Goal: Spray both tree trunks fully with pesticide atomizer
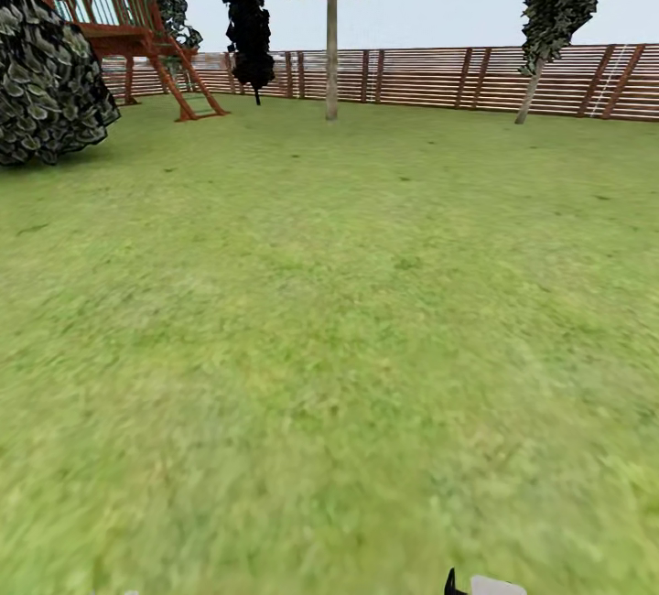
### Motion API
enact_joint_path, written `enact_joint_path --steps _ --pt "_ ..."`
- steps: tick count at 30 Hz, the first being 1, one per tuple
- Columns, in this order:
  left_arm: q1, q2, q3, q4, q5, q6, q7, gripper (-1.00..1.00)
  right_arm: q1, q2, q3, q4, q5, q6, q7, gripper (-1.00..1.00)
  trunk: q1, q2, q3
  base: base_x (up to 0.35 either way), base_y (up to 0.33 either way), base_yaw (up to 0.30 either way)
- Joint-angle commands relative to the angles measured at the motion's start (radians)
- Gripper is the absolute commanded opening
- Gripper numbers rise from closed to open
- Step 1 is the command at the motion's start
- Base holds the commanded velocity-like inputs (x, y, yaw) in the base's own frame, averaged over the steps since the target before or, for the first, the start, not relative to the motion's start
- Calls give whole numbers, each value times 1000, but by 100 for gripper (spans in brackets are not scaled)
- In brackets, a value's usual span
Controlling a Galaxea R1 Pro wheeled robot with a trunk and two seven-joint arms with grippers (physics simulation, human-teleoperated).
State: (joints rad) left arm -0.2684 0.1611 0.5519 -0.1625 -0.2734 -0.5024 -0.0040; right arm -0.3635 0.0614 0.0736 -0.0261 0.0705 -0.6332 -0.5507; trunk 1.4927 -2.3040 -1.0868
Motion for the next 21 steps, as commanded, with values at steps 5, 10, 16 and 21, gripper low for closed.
enact_joint_path --steps 5,10,16,21 --pt "0 0 0 0 0 -1 -1 -100 0 0 0 0 0 0 0 100 0 0 0 338 0 0" --pt "0 0 0 0 0 -1 -1 -100 0 0 0 0 0 0 0 100 0 0 0 338 0 0" --pt "0 0 0 -1 0 -1 -1 -100 0 0 0 0 0 0 0 100 0 0 0 338 0 0" --pt "0 0 0 0 0 1 2 -100 0 0 0 0 0 0 0 100 0 0 0 338 0 0"
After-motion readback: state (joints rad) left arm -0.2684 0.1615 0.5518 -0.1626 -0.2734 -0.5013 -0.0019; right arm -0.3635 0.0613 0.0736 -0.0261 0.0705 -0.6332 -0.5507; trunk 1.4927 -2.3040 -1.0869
